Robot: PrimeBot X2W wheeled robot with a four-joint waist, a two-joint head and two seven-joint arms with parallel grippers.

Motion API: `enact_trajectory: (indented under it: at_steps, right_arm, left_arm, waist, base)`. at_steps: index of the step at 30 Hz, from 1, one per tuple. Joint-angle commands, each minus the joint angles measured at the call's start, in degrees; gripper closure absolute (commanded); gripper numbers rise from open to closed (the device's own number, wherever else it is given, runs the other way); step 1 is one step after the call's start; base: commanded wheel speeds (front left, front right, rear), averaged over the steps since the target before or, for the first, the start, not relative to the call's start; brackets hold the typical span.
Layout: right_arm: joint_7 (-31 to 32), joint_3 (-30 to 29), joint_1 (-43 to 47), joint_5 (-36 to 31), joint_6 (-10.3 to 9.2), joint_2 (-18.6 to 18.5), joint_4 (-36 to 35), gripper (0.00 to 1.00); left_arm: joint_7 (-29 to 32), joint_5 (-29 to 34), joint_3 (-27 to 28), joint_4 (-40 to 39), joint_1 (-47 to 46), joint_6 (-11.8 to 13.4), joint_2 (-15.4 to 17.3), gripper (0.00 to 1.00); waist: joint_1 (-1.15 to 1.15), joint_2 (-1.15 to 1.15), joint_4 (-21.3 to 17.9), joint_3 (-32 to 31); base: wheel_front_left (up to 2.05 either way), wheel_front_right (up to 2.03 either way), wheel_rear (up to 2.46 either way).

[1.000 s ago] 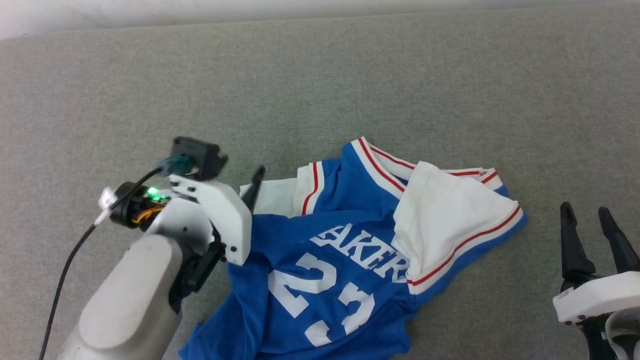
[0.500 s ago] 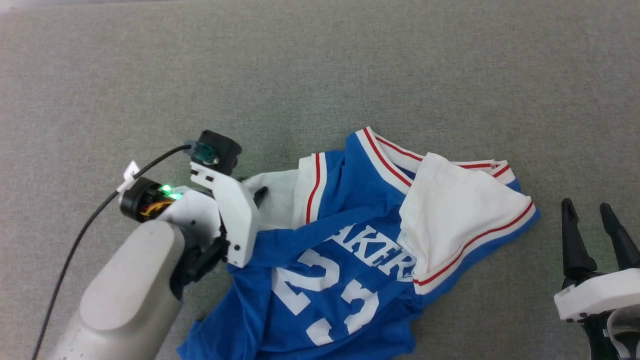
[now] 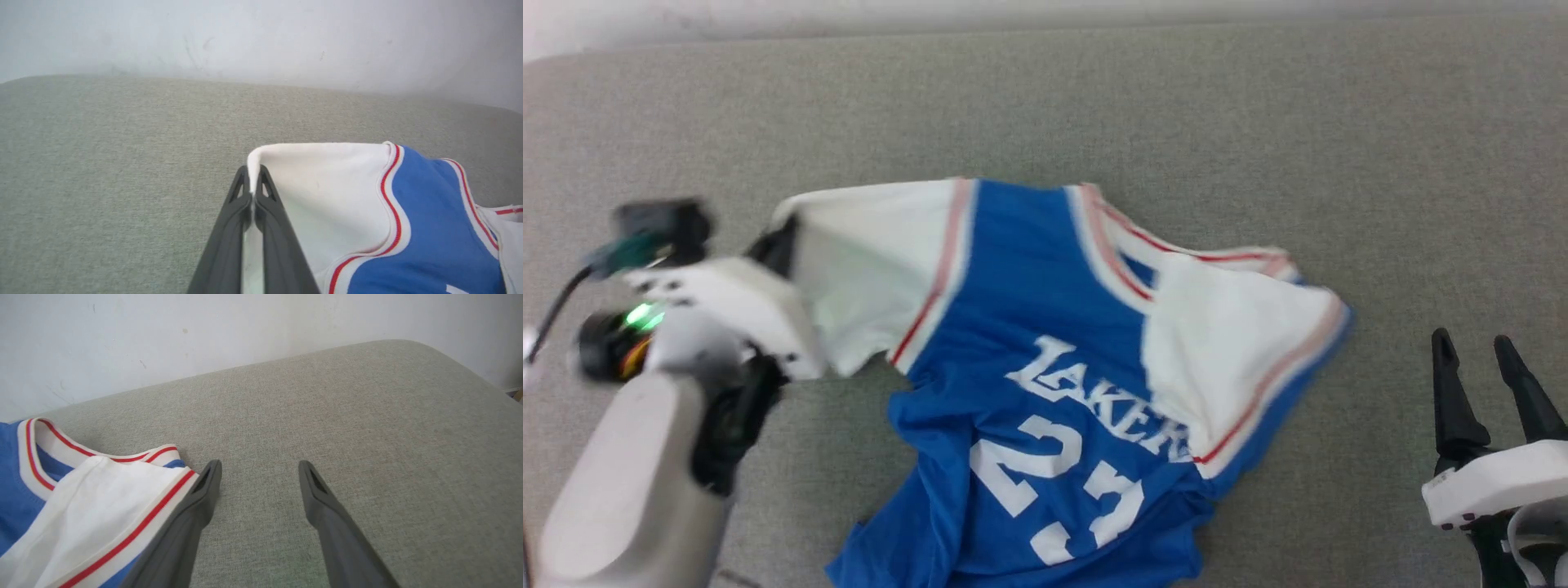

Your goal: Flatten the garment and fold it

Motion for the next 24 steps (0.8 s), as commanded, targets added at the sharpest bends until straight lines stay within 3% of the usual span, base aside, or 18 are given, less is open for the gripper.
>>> enact_trajectory:
  at_steps: [1,5,6,8,15,21,24]
  right_arm:
    - [0.01,0.02,0.12,0.05,-0.04,0.13,0.20,0.00]
    - [-0.29,-0.01,0.46,0.32,-0.04,0.13,0.82,0.00]
    - [-0.32,0.02,0.52,0.33,-0.04,0.13,0.94,0.00]
    - [-0.34,0.09,0.55,0.32,-0.04,0.13,1.10,0.00]
    - [-0.14,-0.27,0.26,0.16,-0.04,0.13,1.22,0.00]
    - [-0.23,-0.19,0.34,0.30,-0.04,0.13,1.30,0.00]
    - [-0.47,0.18,0.83,0.64,-0.04,0.13,1.42,0.00]
  left_arm:
    - [-1.12,0.05,1.44,-0.06,2.28,1.55,0.63,1.00]
    - [-5.34,1.59,5.04,1.45,7.23,6.60,1.34,1.00]
    - [-6.32,1.59,5.44,2.08,8.28,7.23,0.96,0.82]
    - [-8.06,0.89,5.81,3.16,9.86,7.47,-0.36,0.00]
    - [-18.41,-1.94,8.00,1.05,9.35,4.67,-5.34,0.00]
    - [-30.05,0.73,7.32,-9.49,10.47,-0.35,-6.25,0.00]
    - [-32.37,4.46,7.17,-14.75,14.03,-0.30,-7.05,0.00]
  waist:
    - [0.00,0.00,-0.24,-0.30]
    - [0.00,0.00,-0.69,-0.71]
    - [0.00,0.00,-0.79,-0.76]
    - [0.00,0.00,-0.92,-0.82]
    - [0.00,0.00,-0.81,-1.29]
    - [0.00,0.00,-1.32,-2.39]
    - [0.00,0.00,-1.71,-2.76]
  base:
    - [0.00,0.00,0.00]
    - [0.00,0.00,0.00]
    - [0.00,0.00,0.00]
    - [0.00,0.00,0.00]
    - [0.00,0.00,0.00]
    - [0.00,0.00,0.00]
    - [0.00,0.00,0.00]
